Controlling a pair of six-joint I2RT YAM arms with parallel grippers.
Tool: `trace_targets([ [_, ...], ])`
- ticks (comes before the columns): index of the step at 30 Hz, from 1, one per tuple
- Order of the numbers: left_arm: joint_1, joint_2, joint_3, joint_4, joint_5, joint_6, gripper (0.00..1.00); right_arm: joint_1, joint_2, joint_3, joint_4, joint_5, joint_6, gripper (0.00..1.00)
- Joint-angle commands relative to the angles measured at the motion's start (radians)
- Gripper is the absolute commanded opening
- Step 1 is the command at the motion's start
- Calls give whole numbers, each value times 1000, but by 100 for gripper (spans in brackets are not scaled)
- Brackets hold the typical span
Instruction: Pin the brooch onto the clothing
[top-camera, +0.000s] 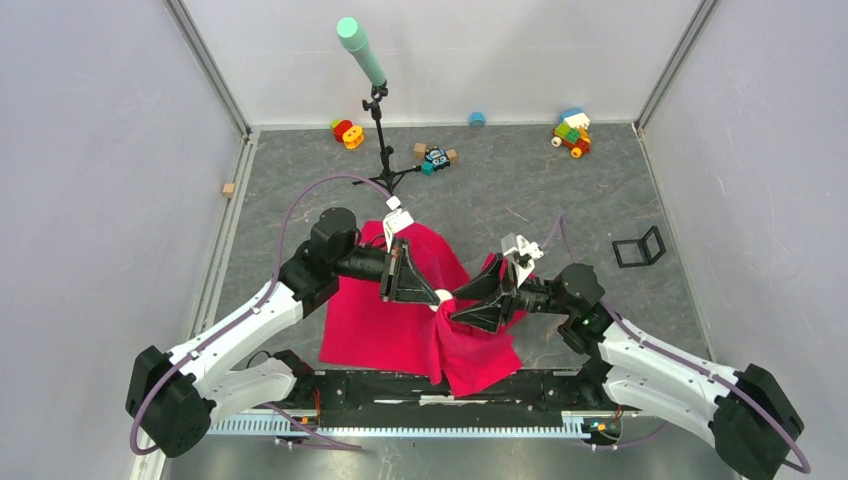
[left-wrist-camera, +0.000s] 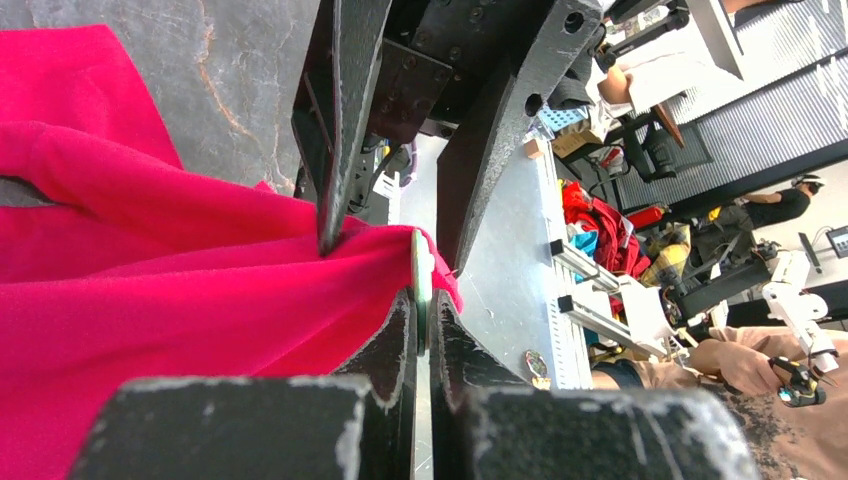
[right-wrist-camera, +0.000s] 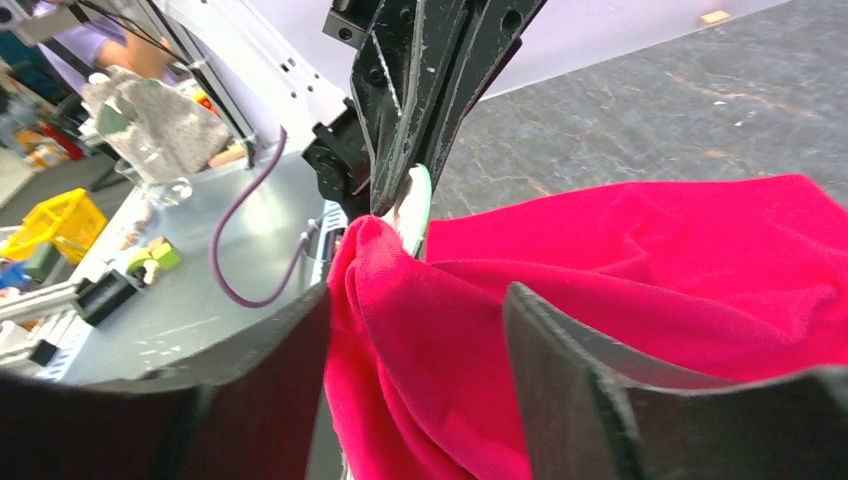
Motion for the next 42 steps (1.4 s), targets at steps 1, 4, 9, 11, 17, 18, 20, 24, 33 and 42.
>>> trace_targets([
  [1, -7, -18, 23, 23, 41, 45, 2, 29, 39, -12, 195, -18, 126, 53],
  [4, -10, -17, 23, 23, 41, 46, 2, 37, 48, -13, 193, 10, 135, 49],
  [9, -14, -17, 24, 23, 45, 46, 2, 42, 58, -17, 235, 32, 171, 48],
  [11, -16, -17, 25, 23, 45, 47, 2, 43, 64, -14, 222, 45, 167, 43],
  [17, -19, -17, 23, 23, 44, 47, 2, 53, 84, -8, 202, 62, 159, 36],
  [18, -19, -17, 22, 23, 44, 48, 2, 54, 85, -6, 189, 67, 153, 36],
  [20, -20, -15, 23, 23, 43, 46, 2, 62, 84, -1, 170, 82, 140, 36],
  [24, -21, -15, 23, 23, 43, 46, 2, 66, 84, 0, 167, 103, 141, 36],
  [33, -27, -15, 23, 22, 47, 48, 2, 67, 95, 14, 111, 156, 147, 25],
  [42, -52, -21, 43, -43, 46, 113, 2, 67, 138, 49, 19, 226, 197, 2],
])
